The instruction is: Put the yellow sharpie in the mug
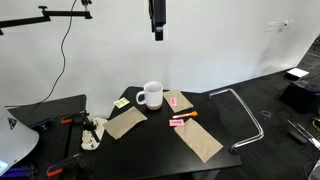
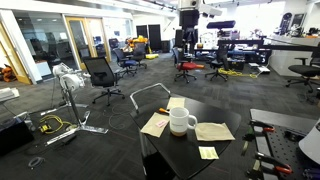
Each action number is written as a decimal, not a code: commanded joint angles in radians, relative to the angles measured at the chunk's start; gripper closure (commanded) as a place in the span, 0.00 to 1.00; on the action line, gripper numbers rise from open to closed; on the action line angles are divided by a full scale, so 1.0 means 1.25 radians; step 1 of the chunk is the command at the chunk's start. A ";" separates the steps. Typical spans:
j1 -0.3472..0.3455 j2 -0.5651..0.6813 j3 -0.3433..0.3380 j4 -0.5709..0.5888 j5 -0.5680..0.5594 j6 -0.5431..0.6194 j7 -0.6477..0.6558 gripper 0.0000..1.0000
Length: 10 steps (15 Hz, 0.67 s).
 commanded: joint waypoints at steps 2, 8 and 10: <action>-0.013 0.093 -0.020 0.047 -0.049 0.017 -0.048 0.00; -0.025 0.146 -0.039 -0.015 -0.009 0.197 -0.131 0.00; -0.030 0.162 -0.043 -0.040 0.018 0.250 -0.148 0.00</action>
